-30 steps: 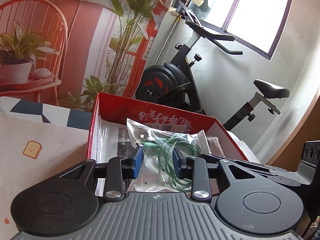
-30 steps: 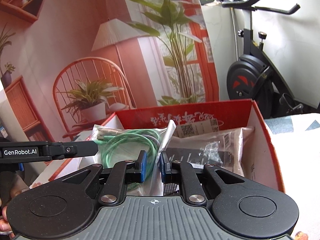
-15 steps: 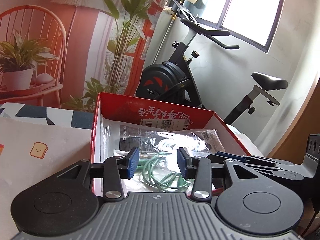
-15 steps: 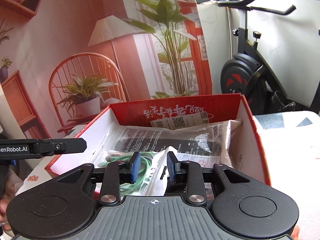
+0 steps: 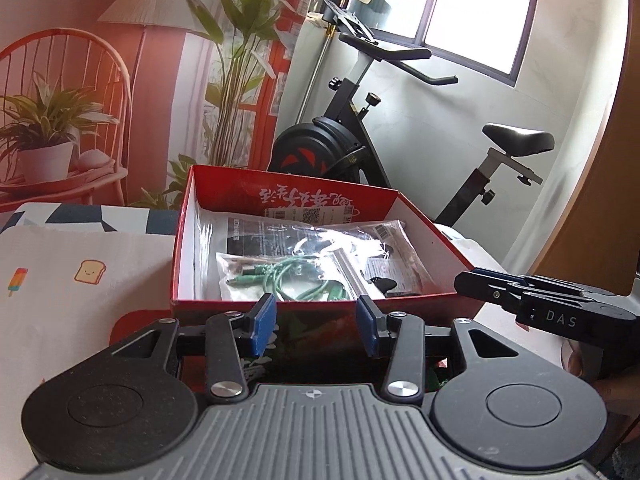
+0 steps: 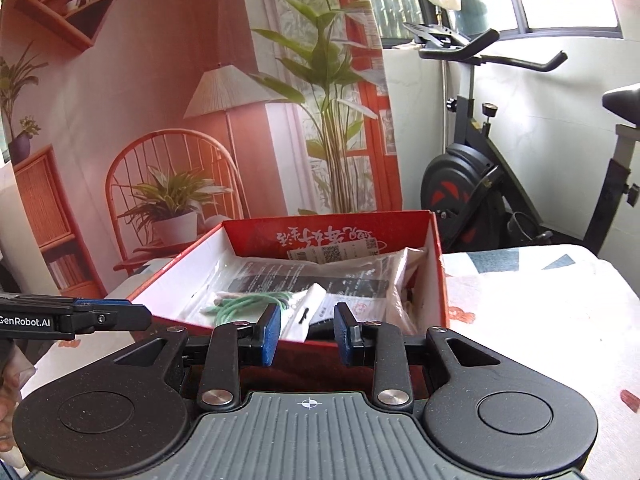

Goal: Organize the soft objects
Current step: 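Move both grippers down and close them on the green knitted item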

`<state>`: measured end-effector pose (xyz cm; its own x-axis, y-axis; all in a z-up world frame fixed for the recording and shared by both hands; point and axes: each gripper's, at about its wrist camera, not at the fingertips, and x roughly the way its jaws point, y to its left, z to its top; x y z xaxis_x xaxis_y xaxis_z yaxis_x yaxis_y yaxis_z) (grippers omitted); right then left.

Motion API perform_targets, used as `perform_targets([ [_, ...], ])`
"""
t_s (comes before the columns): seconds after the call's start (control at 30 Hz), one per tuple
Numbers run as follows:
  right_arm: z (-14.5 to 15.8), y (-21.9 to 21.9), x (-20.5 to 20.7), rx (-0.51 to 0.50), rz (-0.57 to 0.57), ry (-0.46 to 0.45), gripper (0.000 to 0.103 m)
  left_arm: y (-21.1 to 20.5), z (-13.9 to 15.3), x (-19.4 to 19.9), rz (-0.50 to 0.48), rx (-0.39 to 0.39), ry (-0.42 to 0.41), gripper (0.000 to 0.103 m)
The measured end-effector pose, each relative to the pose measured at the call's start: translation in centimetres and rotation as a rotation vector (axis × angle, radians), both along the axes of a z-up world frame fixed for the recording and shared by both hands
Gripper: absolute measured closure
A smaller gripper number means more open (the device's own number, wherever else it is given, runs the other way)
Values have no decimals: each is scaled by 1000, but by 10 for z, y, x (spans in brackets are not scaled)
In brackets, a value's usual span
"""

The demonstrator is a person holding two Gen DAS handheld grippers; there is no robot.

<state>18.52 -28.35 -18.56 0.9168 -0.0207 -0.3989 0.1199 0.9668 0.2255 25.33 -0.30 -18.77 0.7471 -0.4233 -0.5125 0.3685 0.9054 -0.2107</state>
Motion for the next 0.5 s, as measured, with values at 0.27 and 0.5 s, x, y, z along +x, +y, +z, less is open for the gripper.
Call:
perform_targets([
  [0.27, -19, 1, -34, -9, -18, 29, 74, 0, -17, -20, -10, 4, 32, 57],
  [0.5, -50, 4, -47, -16, -14, 92, 71, -4, -37, -25, -22, 11, 79, 57],
])
